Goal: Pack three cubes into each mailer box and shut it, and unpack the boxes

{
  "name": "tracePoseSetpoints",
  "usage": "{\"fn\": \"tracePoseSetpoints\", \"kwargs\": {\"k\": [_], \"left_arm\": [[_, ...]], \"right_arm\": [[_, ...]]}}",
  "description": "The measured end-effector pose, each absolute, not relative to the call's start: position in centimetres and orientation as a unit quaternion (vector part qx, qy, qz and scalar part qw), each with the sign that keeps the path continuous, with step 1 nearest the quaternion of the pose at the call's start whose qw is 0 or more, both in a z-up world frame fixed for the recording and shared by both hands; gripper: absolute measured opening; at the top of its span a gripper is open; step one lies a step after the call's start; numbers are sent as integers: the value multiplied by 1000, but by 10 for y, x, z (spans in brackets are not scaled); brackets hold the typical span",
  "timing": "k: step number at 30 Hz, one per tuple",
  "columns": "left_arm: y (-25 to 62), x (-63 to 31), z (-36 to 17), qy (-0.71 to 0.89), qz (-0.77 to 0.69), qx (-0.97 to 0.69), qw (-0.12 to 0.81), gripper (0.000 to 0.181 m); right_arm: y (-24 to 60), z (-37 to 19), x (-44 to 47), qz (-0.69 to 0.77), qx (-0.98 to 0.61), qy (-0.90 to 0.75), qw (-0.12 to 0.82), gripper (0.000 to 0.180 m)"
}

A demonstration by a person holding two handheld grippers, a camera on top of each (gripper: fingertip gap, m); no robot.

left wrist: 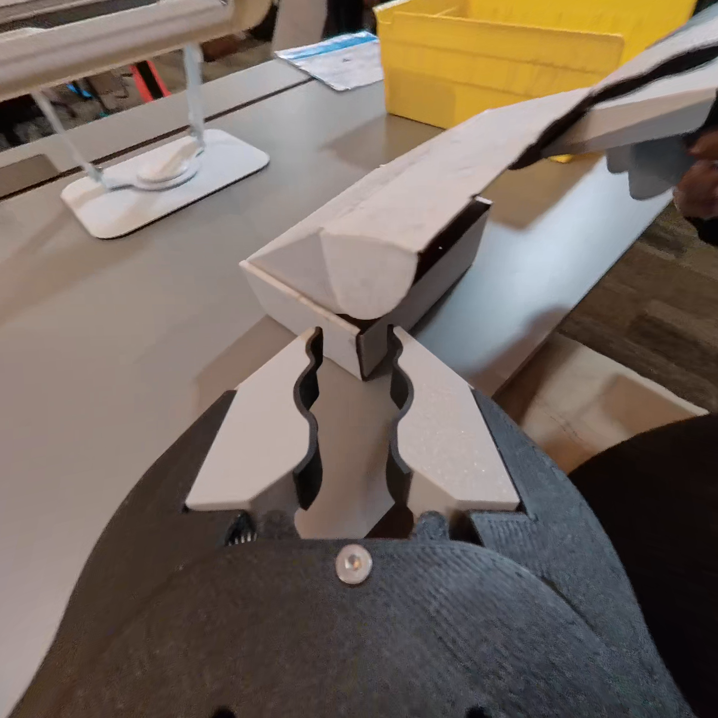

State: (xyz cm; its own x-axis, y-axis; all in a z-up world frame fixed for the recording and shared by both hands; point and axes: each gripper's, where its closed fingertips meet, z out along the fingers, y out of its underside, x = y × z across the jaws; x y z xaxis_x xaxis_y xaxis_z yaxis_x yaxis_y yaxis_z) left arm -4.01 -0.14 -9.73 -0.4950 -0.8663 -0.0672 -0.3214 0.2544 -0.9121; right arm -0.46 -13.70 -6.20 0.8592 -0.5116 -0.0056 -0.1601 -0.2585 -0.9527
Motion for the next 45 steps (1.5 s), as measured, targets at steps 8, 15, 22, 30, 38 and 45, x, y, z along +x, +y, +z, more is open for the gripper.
{"fn": "tracePoseSetpoints", "kwargs": {"k": [8, 15, 22, 30, 38, 45], "left_arm": [[-12, -45, -63, 703, -492, -346, 381, 28], [-13, -44, -62, 702, -478, -339, 404, 25], [-17, -44, -80, 720, -475, -367, 349, 26], [-20, -45, -95, 744, -454, -361, 333, 27], [-22, -49, -108, 766, -435, -345, 322, 20], [-20, -49, -107, 763, -444, -345, 320, 23]], "right_arm": [[-136, -61, -6, -150, -776, 218, 573, 8], [-135, -66, -6, -175, -788, 203, 554, 7], [-135, -80, -7, -164, -806, 200, 532, 7], [-136, -93, -5, -132, -813, 212, 526, 6], [-135, -104, -1, -129, -819, 214, 517, 4], [-135, -104, 4, -126, -811, 216, 529, 6]]}}
